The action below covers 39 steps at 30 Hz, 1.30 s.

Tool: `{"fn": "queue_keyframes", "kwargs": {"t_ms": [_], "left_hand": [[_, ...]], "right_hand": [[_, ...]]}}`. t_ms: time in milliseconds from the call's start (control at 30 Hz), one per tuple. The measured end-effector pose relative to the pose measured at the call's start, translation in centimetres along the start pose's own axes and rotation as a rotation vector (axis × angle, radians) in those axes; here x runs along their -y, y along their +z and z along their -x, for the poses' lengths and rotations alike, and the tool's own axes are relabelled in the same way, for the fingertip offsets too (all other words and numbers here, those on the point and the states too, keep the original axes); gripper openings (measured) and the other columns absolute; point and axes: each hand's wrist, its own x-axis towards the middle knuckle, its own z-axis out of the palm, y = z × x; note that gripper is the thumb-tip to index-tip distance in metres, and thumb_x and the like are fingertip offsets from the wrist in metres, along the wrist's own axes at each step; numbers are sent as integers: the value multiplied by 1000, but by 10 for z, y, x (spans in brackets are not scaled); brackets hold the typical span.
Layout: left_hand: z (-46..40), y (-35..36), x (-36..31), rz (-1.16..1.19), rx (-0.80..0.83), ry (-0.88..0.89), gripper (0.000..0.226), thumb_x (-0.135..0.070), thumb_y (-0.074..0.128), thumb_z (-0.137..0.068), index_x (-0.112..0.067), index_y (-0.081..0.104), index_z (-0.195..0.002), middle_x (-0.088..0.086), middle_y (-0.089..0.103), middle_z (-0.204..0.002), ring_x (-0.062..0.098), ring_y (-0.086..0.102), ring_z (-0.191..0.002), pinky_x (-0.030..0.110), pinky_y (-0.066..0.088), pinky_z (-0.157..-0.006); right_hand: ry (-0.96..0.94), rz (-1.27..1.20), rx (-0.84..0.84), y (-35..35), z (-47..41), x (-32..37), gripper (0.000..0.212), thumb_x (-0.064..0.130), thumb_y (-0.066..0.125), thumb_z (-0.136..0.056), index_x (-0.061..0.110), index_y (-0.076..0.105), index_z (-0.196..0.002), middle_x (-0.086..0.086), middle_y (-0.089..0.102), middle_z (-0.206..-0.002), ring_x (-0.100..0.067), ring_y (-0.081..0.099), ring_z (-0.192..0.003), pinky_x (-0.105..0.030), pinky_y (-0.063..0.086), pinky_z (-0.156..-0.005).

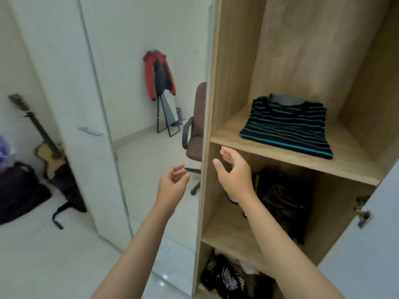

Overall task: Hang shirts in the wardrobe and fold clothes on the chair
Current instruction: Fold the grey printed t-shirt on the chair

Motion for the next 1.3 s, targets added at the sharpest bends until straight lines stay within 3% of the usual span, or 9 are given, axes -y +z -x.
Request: {"fn": "queue_keyframes", "kwargs": {"t_ms": [133,200,333,567,633,733,933,1100,1300], "left_hand": [[74,-106,65,-69,-260,-211,43,-14,63,-87,-13,49,-128,15,55,-127,24,55,-115,38,46,-99],[118,-162,88,-92,-386,-323,49,-15,63,-88,-11,45,-134,15,52,-131,26,51,-119,39,42,-102],[217,-275,121,-120,-653,-473,51,-15,62,-89,-9,42,-135,19,49,-134,27,49,-122,38,41,-102],[424,-458,141,-139,-1154,-688,50,-15,58,-91,-6,41,-136,17,50,-135,26,50,-122,34,39,-103],[480,-500,140,-142,-1303,-727,47,-17,58,-91,-8,43,-135,15,52,-133,25,53,-116,33,42,-98],[555,-546,139,-78,-1489,-767,44,-18,55,-93,-10,43,-134,10,52,-131,19,60,-98,23,45,-78],[646,-595,143,-8,-1771,-841,44,-20,58,-90,-12,47,-132,8,55,-126,21,57,-106,33,45,-95],[672,-635,167,93,-1905,-871,38,-17,60,-89,-10,53,-126,9,58,-125,21,56,-112,28,41,-97],[673,-684,213,175,-2052,-1011,33,-16,59,-88,-10,58,-120,10,51,-124,13,54,-93,23,41,-92]], "right_hand": [[89,-97,288,89,81,12,43,19,62,-92,11,51,-133,1,58,-130,-8,52,-118,-22,40,-99],[119,-124,447,136,125,22,42,18,62,-91,11,53,-131,1,59,-127,-11,55,-116,-19,40,-95],[103,-146,739,235,219,56,38,18,63,-90,12,56,-127,4,61,-118,-14,58,-112,-17,40,-89],[-71,-138,1333,388,412,162,39,18,60,-93,11,53,-130,-3,60,-122,-14,56,-110,-20,42,-92],[-143,-147,1477,424,468,197,38,15,60,-92,9,53,-129,-6,60,-122,-19,57,-114,-24,43,-94],[-228,-147,1687,460,543,246,42,18,60,-92,13,52,-133,-7,59,-126,-20,56,-116,-26,43,-97],[-404,-118,1983,517,649,313,41,19,58,-93,17,51,-134,-5,55,-130,-16,53,-117,-25,43,-96],[-599,-56,2123,584,710,339,40,21,56,-94,19,51,-133,-2,54,-131,-15,56,-108,-28,48,-91],[-830,58,2275,677,778,352,37,21,55,-95,19,53,-132,-2,53,-131,-14,59,-94,-27,48,-87]]}}
